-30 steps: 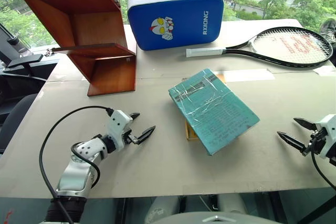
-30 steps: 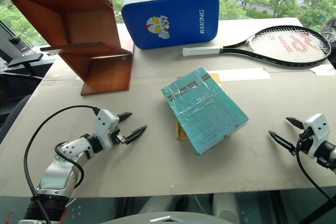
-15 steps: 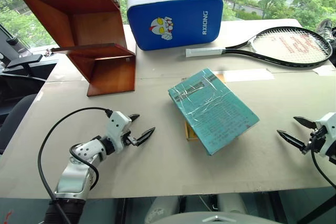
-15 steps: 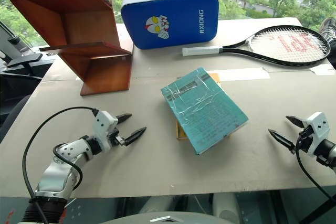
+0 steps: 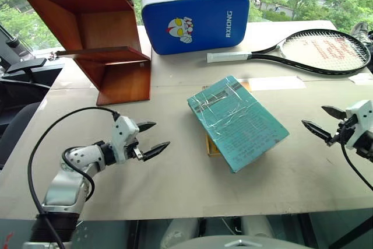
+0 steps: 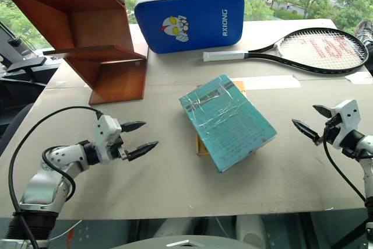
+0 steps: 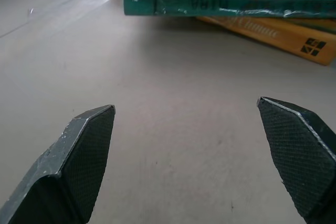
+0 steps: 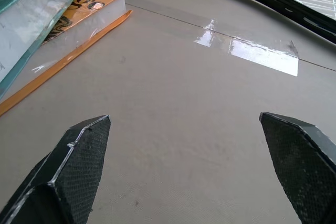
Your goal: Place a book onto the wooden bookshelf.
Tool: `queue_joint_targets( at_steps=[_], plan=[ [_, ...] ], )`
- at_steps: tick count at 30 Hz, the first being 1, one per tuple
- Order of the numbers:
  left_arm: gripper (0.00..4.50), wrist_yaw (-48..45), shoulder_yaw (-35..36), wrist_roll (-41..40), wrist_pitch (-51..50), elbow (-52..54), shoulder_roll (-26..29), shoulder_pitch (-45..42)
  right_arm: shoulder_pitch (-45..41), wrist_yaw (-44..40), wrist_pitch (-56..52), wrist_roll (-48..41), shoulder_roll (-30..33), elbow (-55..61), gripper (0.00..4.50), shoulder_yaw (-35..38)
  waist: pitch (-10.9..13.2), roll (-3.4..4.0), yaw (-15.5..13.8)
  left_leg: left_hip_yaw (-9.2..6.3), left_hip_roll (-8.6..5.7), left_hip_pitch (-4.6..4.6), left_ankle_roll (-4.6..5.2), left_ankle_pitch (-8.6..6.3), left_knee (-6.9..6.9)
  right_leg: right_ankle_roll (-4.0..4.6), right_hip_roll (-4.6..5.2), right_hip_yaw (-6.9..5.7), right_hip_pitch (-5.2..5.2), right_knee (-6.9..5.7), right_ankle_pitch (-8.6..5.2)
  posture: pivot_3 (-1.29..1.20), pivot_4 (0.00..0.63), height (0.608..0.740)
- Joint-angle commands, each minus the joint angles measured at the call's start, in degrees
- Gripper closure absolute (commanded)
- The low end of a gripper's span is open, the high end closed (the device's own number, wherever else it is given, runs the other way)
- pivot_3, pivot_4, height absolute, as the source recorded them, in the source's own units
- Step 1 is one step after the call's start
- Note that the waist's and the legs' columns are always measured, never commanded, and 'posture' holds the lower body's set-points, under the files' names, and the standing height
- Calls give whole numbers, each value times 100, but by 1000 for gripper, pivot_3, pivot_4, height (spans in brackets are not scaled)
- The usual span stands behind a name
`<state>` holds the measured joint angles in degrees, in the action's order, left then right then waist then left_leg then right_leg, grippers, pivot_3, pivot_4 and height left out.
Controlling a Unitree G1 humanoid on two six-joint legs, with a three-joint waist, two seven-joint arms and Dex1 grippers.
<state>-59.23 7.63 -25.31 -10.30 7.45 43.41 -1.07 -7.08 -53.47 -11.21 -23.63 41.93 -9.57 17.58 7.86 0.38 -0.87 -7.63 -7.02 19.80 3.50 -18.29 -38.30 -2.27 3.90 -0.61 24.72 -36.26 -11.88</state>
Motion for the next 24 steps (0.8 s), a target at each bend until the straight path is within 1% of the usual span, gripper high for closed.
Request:
queue_joint_targets(
  at_steps=[1,3,5,8,12,21,24],
  plan=[
    [0,-516,464,-716,-417,535,448,-268,-92,-177,-293,-301,15,542,1385,-74,7,-1,6,-1,0,2,0,0,0,0,0,-1,2,0,0,0,150,740],
    [0,-727,551,-851,-617,594,732,-439,-97,-256,-456,-417,5,791,2064,-168,15,0,6,0,1,2,0,0,1,0,0,-1,2,1,0,0,150,740],
    [0,-860,619,-947,-748,585,918,-609,-98,-268,-704,-567,-28,1077,2991,-245,18,5,7,-2,1,2,0,0,2,0,-1,-2,3,1,0,0,150,740],
    [0,-992,679,-1050,-894,563,1053,-832,-17,-287,-1088,-762,-79,1552,4442,-438,20,4,7,-2,1,2,0,0,2,0,-2,-2,2,3,0,0,150,740],
    [0,-1119,671,-1095,-1033,606,1084,-904,138,-287,-1330,-778,-142,1991,4442,-789,23,1,6,-5,1,3,0,0,2,0,-2,-5,3,6,0,0,150,740],
    [0,-1281,655,-1088,-1208,682,1088,-811,-32,-63,-1992,-1153,-403,2765,4442,-1138,28,-1,9,-7,1,5,0,0,3,0,-5,-6,3,8,0,0,150,740],
    [0,-1296,645,-1066,-1209,644,1071,-802,-86,38,-2110,-1148,-472,2905,4442,-1247,29,-2,6,-7,1,6,0,0,3,0,-5,-6,4,9,0,0,150,740]
  ],
)
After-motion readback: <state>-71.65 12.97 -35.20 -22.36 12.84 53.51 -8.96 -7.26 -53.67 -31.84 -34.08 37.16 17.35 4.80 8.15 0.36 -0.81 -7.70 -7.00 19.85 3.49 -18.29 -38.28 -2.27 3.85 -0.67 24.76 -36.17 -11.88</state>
